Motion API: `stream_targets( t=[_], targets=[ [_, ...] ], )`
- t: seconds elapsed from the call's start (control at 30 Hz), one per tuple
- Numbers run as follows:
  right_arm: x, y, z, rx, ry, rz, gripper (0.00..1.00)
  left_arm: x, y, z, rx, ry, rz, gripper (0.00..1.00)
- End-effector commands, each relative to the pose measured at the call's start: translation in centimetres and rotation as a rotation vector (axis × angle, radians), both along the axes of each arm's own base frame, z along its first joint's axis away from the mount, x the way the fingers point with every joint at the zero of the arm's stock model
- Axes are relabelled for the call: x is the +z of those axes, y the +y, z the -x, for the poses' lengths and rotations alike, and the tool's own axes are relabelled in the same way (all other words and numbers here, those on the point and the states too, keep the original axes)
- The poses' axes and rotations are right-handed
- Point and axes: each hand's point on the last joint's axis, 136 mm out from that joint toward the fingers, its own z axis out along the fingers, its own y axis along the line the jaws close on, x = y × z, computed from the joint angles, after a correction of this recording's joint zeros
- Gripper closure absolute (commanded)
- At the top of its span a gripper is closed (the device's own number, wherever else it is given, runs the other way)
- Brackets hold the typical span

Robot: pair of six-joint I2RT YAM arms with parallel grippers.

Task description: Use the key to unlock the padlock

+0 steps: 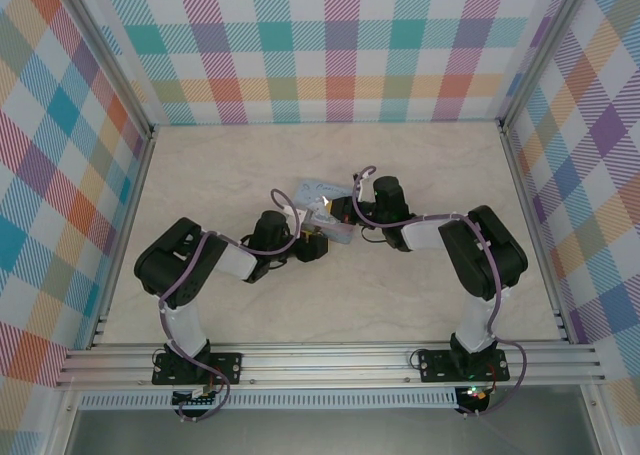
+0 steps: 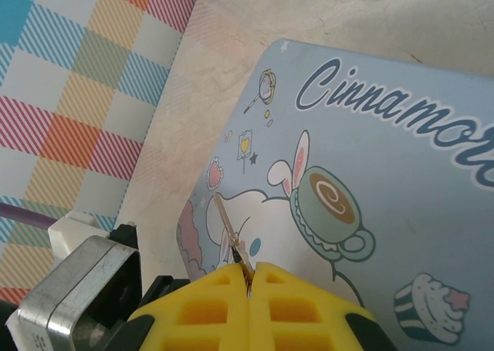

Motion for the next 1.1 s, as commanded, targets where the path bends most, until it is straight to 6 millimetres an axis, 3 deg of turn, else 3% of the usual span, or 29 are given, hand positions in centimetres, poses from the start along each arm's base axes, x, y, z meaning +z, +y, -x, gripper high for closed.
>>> stream_targets(
  t=[0.0,0.4,0.73,0.9,1.07],
  targets=[
    [-1.4,0.8,0.7,0.030,0.023,0.021,0.94,-0.1,-1.2,-0.4,0.007,-0.022,-0.017,0.46],
    [-1.3,1.0,1.0,0.034,0.018,0.010,0.94,-0.1,-1.1,-2.2,0.122,0.001,-0.049,0.52],
    [-0.5,1.0,1.0,0.038,0.002,-0.004,0.94,-0.1,-1.1,-2.3,0.137,0.006,-0.054,0.67],
    [1.0,1.1,0.8,0.040,-0.035,-0.014,0.95,0.4,-1.2,-2.2,0.135,0.005,-0.044,0.71],
    [3.8,0.5,1.3,0.041,-0.107,0.008,0.95,1.4,-1.3,-2.0,0.144,0.024,-0.021,0.74]
  ],
)
